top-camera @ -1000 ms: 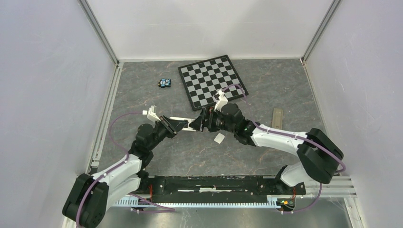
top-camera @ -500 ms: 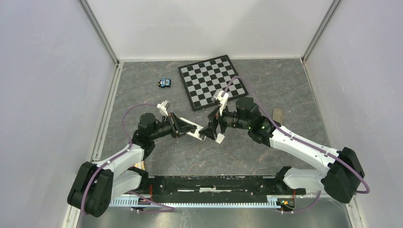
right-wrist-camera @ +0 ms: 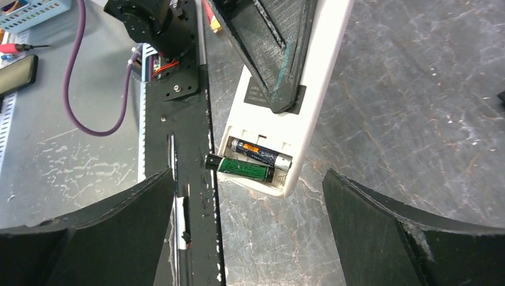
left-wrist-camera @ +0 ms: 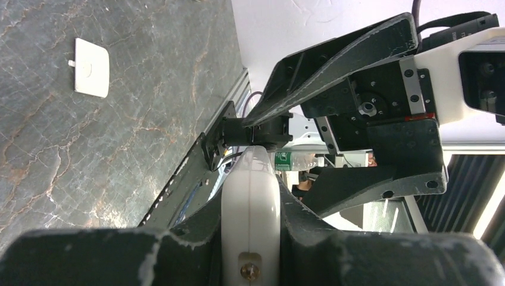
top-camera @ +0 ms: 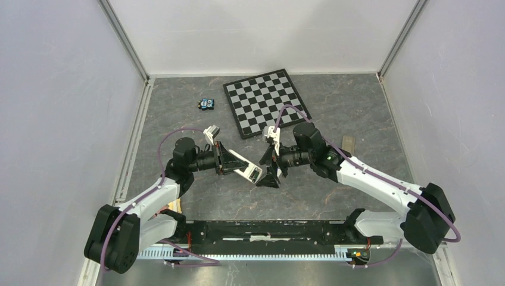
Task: Load the batteries into the remote control
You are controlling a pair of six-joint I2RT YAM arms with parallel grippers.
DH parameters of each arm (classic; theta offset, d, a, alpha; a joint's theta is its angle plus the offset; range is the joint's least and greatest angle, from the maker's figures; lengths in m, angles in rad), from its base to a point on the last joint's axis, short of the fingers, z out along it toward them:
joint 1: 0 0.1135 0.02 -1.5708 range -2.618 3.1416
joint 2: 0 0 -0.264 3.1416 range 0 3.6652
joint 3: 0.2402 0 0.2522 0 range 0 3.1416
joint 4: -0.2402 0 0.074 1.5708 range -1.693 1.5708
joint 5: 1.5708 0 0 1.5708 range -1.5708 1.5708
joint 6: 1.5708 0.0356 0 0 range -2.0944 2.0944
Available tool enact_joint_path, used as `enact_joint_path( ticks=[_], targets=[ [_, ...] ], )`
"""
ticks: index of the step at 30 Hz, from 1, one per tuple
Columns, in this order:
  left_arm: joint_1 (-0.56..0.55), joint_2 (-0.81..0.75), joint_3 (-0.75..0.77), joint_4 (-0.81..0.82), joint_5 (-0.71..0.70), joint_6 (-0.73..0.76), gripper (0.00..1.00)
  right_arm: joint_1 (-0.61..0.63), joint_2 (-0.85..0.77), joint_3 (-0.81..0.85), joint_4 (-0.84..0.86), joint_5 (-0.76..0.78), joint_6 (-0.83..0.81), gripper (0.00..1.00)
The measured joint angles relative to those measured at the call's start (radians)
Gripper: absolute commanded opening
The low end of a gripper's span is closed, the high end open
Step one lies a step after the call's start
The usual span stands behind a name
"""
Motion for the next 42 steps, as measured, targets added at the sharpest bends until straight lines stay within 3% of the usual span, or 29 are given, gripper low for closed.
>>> enact_joint_path(
  ticks=[23,34,42],
  targets=[
    [0.000,0.006,0.001,-0.034,0.014,0.002,0.02,0.000,0.148,0.008,0.088,-0.110,0.162,0.95],
    [0.000,0.008,0.001,-0.035,0.013,0.002,0.02,0.000,0.168,0.018,0.121,-0.111,0.201,0.65],
    [0.000,0.008,0.001,-0.035,0.012,0.003,0.02,-0.004,0.181,0.024,0.117,-0.097,0.204,0.55]
  ],
)
